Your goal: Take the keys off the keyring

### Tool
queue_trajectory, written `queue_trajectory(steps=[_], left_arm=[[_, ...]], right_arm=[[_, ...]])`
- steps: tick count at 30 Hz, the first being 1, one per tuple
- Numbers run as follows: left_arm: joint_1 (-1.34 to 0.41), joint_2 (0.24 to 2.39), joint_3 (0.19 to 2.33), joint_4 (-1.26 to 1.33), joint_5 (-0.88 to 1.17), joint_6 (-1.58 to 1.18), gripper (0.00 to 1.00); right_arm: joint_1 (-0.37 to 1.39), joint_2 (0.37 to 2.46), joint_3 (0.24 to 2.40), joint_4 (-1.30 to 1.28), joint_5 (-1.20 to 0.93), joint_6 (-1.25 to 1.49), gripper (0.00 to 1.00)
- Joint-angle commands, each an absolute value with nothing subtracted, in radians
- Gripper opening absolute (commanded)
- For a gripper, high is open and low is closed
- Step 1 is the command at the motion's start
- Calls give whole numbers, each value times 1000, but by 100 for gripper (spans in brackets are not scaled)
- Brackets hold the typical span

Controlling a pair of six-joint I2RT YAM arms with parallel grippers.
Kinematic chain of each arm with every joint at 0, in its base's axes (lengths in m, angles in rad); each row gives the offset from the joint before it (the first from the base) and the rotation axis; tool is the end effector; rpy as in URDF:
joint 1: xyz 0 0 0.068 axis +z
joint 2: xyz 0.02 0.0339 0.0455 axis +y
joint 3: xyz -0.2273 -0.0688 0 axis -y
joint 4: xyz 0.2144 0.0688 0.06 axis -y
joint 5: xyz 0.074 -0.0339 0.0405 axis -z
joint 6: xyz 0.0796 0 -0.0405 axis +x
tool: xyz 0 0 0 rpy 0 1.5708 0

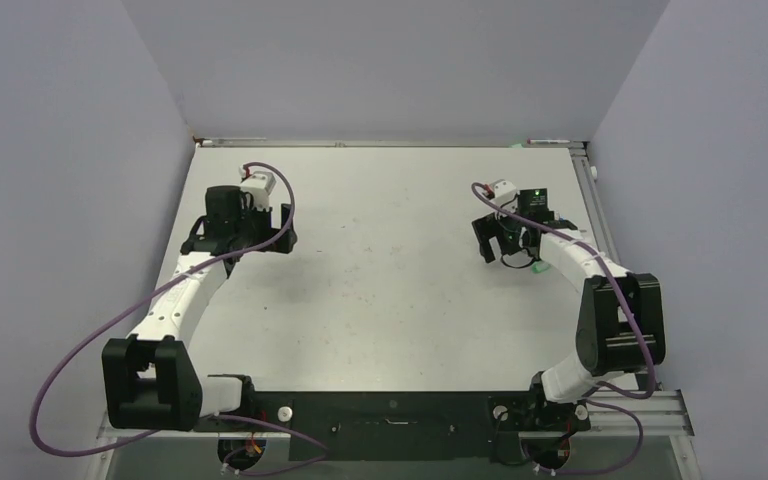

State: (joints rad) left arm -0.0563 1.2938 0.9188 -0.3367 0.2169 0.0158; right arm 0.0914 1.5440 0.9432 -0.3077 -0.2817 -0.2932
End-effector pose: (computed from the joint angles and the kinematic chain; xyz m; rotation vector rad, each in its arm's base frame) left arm 0.2928 -0.0337 0.2103 0.1953 2.2683 -0.2686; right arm 0.3139 0.0510 0.1504 -0.5842 2.3767 0.2602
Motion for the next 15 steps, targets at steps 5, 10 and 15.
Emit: queue_trajectory(steps=[5,10,15], left_arm=[[-51,1259,934,-276,223,6,96],[-51,1255,938,-276,210,-26,96],[-51,1248,931,-273,200,-31,96]], right_arm=[[21,1620,1038,-277,-53,-146,90],[20,1667,1049,-267,26,-99,93],[20,1706,1060,-275,39,-49,96]])
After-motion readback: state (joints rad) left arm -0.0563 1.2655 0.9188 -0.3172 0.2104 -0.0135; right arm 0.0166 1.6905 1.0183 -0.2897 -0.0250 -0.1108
